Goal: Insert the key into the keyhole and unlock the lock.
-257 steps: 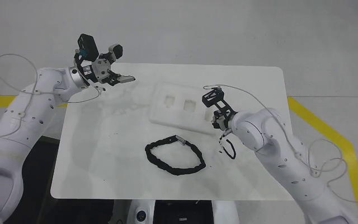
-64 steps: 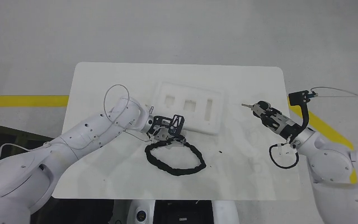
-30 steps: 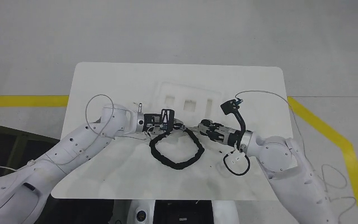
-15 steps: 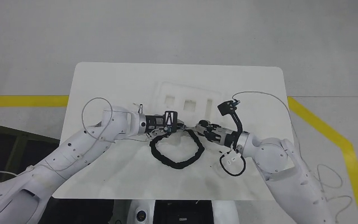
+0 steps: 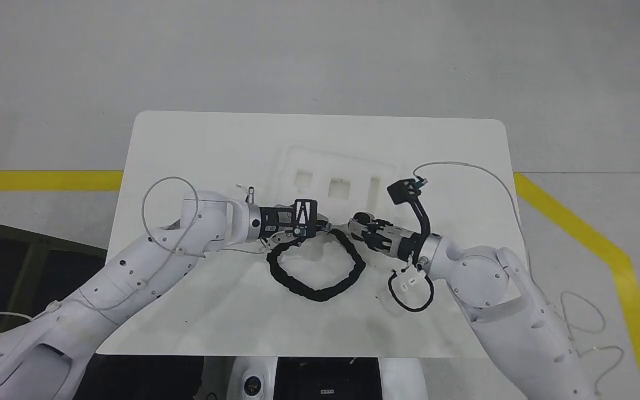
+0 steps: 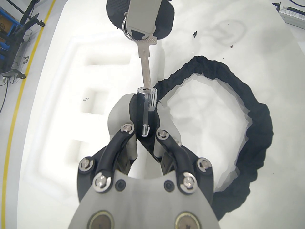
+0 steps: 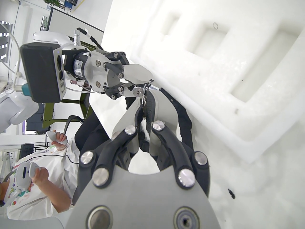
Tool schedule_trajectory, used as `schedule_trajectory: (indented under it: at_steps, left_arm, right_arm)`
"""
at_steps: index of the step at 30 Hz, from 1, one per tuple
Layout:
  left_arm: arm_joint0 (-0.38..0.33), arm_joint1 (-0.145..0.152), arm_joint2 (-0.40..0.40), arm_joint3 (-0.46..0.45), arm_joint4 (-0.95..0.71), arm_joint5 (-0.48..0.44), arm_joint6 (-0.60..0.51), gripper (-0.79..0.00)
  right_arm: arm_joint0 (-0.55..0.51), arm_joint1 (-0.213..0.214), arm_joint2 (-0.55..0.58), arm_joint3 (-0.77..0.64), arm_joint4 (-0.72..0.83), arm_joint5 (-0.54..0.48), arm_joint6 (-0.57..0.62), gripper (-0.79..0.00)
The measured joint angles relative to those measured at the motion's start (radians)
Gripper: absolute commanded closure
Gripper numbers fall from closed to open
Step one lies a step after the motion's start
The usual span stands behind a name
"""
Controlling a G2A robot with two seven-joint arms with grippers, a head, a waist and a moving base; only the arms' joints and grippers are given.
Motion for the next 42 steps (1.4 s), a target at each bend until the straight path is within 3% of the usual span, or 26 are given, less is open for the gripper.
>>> schedule_trajectory:
  at_steps: [42]
  left_arm:
    - [0.062,-0.039,-0.100,0.002,0.047,-0.048,-0.018,0.000]
  right_arm:
    - [0.011,-0.016,-0.034,0.007,-0.012,0.035,-0.080,0.000]
